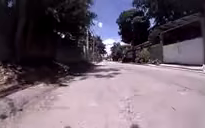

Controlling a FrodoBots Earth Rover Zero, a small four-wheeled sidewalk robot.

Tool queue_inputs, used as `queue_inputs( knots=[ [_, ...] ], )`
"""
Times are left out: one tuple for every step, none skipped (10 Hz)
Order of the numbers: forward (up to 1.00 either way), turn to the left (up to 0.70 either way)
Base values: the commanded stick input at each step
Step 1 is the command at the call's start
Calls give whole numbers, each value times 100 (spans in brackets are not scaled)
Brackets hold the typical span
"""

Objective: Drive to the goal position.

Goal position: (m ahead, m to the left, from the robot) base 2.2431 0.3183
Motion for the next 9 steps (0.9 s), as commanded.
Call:
queue_inputs(
  knots=[
    [100,0],
    [100,0],
    [100,0],
    [100,-2],
    [100,-23],
    [100,-27],
    [100,-4],
    [100,0],
    [100,0]
  ],
)
